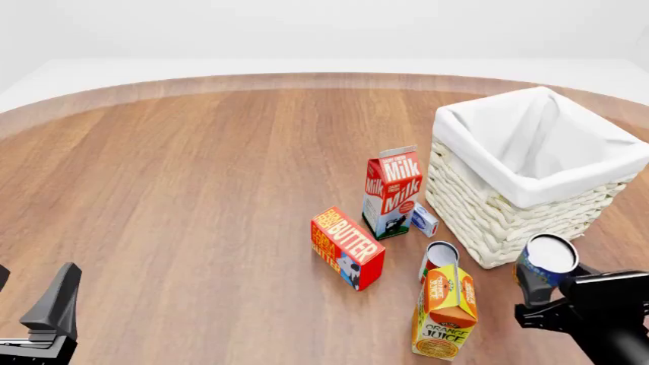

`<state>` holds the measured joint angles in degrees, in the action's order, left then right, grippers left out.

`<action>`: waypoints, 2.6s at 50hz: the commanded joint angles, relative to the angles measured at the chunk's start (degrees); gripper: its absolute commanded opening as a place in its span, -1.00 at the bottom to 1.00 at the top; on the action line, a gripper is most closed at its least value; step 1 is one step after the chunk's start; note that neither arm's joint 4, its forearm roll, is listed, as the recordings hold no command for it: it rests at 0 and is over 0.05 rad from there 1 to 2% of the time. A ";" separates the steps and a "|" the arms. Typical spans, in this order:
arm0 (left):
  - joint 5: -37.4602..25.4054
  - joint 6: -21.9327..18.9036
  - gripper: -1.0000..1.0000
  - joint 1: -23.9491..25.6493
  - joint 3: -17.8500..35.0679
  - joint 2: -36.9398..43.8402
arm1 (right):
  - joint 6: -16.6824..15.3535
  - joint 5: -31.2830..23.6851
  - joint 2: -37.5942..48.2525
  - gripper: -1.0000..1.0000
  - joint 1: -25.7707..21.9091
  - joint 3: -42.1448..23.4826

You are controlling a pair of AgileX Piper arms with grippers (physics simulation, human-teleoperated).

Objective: Pick up the alphabet soup, and put it in the basket.

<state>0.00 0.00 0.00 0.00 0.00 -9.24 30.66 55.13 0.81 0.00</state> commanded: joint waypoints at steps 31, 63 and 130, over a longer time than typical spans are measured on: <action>0.00 0.00 1.00 0.00 0.00 0.00 | -2.12 -25.59 -33.92 -1.00 -4.02 -1.56; 0.00 0.00 1.00 0.00 0.00 0.00 | -3.06 -34.98 -40.13 -1.00 -5.27 -12.65; 0.00 0.00 1.00 0.00 0.00 0.00 | -8.39 -36.20 -30.53 -1.00 -1.84 -32.73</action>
<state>0.00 0.00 0.00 0.00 0.00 -18.06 -5.77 22.41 -1.71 -29.29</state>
